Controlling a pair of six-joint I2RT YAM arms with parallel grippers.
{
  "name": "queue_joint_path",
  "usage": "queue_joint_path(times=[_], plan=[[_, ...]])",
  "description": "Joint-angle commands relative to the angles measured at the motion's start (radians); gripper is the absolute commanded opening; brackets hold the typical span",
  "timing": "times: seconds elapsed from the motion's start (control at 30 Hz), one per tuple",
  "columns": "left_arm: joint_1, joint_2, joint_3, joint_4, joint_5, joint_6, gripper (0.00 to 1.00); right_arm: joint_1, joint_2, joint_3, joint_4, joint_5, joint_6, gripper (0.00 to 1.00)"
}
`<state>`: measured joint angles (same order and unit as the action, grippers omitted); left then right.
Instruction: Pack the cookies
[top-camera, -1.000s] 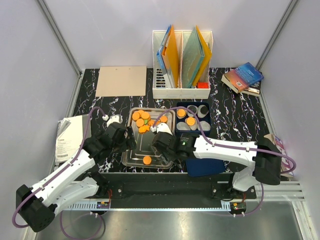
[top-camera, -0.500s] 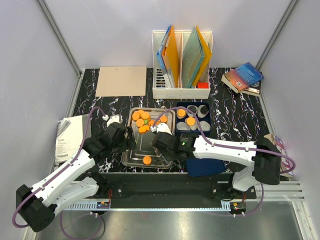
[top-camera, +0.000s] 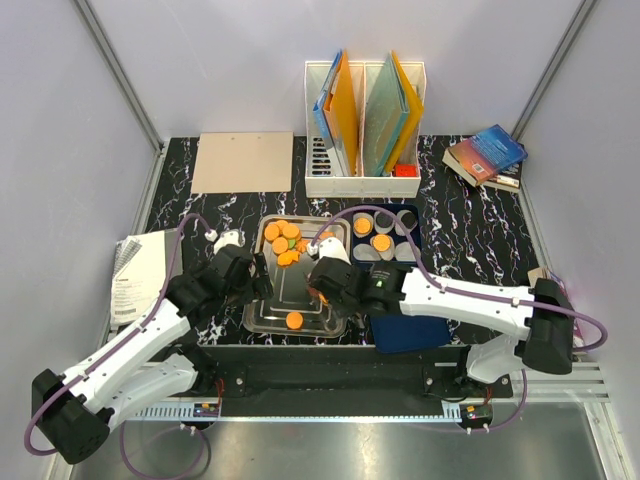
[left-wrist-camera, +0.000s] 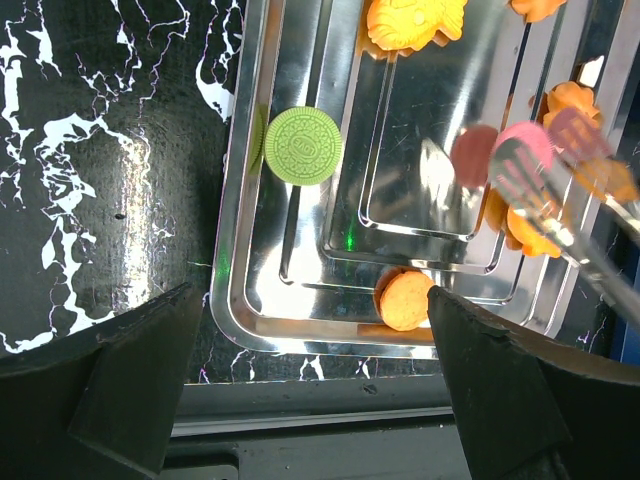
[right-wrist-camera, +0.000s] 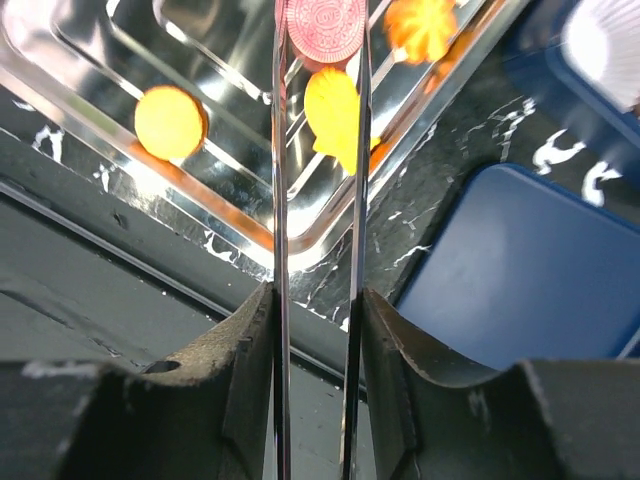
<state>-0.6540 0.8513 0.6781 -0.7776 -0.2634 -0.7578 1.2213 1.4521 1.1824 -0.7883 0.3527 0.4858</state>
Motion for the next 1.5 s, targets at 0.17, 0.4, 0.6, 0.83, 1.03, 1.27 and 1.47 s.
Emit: queue_joint_path(times=[0.17,0.4,0.6,0.83,1.03,1.27,1.47], plan=[[-0.007,-0.02,0.015,0.009,-0.022,-0.008,0.99,-0.015,-0.148,0.129,-0.14,0.172,-0.016,0.41],[-0.009,-0.008,0.017,0.011,-0.023,-0.006,0.99,-0.135,-0.26,0.054,-0.175,0.169,-0.042,0.41],[-0.007,0.018,0.021,0.011,-0.026,-0.003,0.99,-0.229,-0.322,-0.01,-0.17,0.141,-0.084,0.41],[-0.009,0.035,0.024,0.009,-0.03,-0.003,0.99,-0.264,-0.319,-0.061,-0.129,0.095,-0.095,0.41],[-0.007,0.046,0.026,0.011,-0.031,-0.003,0.99,-0.269,-0.291,-0.098,-0.078,0.072,-0.099,0.41],[-0.009,0.051,0.024,0.009,-0.034,-0.005,0.99,-0.33,-0.276,-0.138,-0.014,0.039,-0.139,0.4],[-0.009,0.049,0.024,0.011,-0.039,-0.006,0.99,-0.362,-0.259,-0.138,0.011,0.006,-0.162,0.4]])
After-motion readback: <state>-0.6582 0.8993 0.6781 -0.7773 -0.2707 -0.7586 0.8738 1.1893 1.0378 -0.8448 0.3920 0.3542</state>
